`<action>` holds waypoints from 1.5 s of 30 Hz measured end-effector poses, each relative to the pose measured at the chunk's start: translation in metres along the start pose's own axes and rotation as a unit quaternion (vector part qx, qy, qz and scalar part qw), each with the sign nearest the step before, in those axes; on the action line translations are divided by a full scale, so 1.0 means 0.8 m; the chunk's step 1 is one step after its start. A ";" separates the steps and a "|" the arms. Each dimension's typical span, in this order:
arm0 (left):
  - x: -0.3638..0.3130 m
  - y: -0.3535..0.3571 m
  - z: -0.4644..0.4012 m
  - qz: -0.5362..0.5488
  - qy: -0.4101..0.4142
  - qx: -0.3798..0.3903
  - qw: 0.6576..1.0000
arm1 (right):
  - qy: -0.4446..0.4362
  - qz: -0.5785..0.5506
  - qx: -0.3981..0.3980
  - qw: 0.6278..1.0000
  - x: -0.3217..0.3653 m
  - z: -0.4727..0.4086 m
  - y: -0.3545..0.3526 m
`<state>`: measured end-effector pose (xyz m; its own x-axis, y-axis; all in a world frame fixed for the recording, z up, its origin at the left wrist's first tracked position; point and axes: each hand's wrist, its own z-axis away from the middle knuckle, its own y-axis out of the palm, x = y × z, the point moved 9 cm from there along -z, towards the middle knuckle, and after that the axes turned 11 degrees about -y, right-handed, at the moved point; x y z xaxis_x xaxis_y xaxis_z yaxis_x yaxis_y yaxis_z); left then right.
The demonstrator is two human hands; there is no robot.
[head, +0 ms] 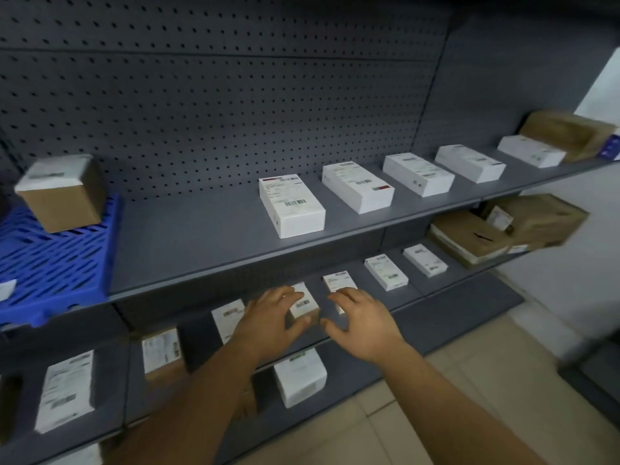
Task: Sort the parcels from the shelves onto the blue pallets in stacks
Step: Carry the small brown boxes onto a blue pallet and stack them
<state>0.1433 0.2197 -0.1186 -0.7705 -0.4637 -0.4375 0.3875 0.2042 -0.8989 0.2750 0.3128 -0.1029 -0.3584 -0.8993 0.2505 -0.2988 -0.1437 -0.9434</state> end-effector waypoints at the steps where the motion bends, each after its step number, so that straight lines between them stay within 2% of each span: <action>1: -0.011 0.007 -0.007 -0.001 0.002 0.004 1.000 | 0.006 -0.001 -0.001 1.000 -0.015 0.004 0.000; 7: -0.088 0.052 -0.047 -0.014 0.013 0.015 1.000 | 0.024 -0.020 -0.004 1.000 -0.108 0.027 -0.008; 14: -0.179 0.107 -0.094 0.012 -0.012 0.002 1.000 | 0.013 -0.042 0.000 0.999 -0.224 0.045 -0.039; 19: -0.189 0.147 -0.105 0.022 -0.057 -0.005 0.998 | -0.014 -0.054 0.005 0.998 -0.267 0.046 -0.035; 26: -0.157 0.179 -0.093 0.026 -0.105 -0.005 0.994 | -0.039 -0.090 0.033 0.995 -0.275 0.029 0.024; 36: -0.014 0.229 -0.101 0.029 -0.193 0.028 0.980 | -0.053 -0.080 0.128 0.987 -0.229 -0.022 0.151; 41: 0.047 0.218 -0.109 0.057 -0.209 0.019 0.976 | -0.065 -0.091 0.125 0.986 -0.191 -0.066 0.192; 45: 0.091 0.208 -0.116 0.038 -0.224 0.013 0.974 | -0.080 -0.077 0.120 0.987 -0.162 -0.100 0.216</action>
<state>0.1049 0.2999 -0.3022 -0.4435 -0.7789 -0.4434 0.4522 0.2327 -0.8610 0.1993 0.4376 -0.2814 -0.1747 -0.9103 0.3753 -0.1139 -0.3599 -0.9260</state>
